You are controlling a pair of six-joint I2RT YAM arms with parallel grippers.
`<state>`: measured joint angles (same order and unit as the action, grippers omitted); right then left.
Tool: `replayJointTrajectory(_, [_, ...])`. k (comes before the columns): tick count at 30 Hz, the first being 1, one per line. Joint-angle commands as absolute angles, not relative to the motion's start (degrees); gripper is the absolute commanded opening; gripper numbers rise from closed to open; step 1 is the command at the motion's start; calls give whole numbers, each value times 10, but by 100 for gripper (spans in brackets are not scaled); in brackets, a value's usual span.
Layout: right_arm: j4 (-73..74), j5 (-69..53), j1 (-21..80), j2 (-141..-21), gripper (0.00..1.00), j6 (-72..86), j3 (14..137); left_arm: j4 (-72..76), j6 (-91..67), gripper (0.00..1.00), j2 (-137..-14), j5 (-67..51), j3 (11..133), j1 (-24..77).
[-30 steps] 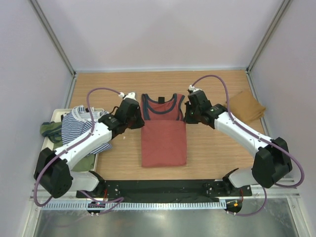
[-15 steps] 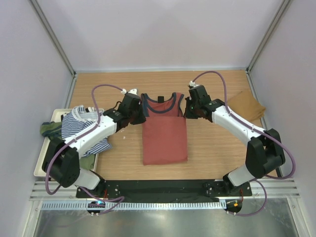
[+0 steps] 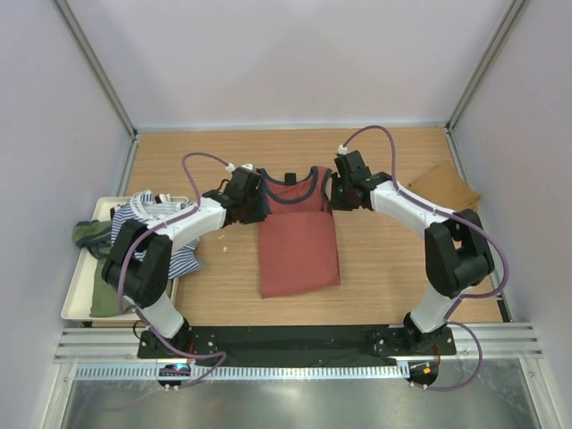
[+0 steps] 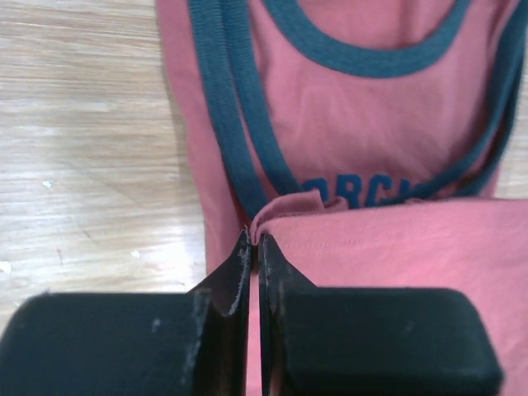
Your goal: Fold and stack the tank tops
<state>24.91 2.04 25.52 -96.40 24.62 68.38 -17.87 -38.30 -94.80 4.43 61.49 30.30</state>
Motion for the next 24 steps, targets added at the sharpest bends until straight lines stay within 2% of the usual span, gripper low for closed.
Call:
replayJointTrajectory(1, [220,45,244,-977,24,257,715,-149,-374,2,-957,47,635,291])
replayJointTrajectory(2, [217,47,243,-976,35,258,715,-150,-374,2,-957,48,637,290])
replayJointTrajectory(3, [212,46,243,-971,41,260,713,-153,-373,3,-955,51,638,290])
replayJointTrajectory(4, [209,44,243,-956,56,259,707,-156,-374,13,-952,57,640,290])
replayJointTrajectory(5, [208,43,243,-946,64,261,701,-162,-374,22,-948,61,642,290])
replayJointTrajectory(6, [205,38,243,-932,68,261,686,-170,-372,45,-936,61,642,290])
replayJointTrajectory(8, [201,26,243,-886,69,260,664,-184,-371,60,-923,58,644,290])
replayJointTrajectory(10, [193,-15,243,-851,69,258,616,-192,-368,68,-899,51,644,291])
replayJointTrajectory(12, [183,-39,242,-797,71,260,563,-192,-365,69,-887,36,644,290])
replayJointTrajectory(13, [178,-70,242,-782,78,259,545,-191,-360,70,-882,30,648,290])
replayJointTrajectory(16, [165,-102,242,-759,81,268,495,-194,-354,71,-888,10,664,291])
replayJointTrajectory(17, [148,-109,242,-757,80,272,485,-190,-354,70,-890,-21,666,293])
replayJointTrajectory(19, [140,-154,233,-763,72,285,467,-175,-353,67,-910,-50,683,306])
replayJointTrajectory(22, [99,-209,230,-759,72,300,433,-174,-348,62,-950,-93,721,331])
replayJointTrajectory(24, [68,-245,229,-757,75,309,409,-173,-351,59,-975,-123,740,339])
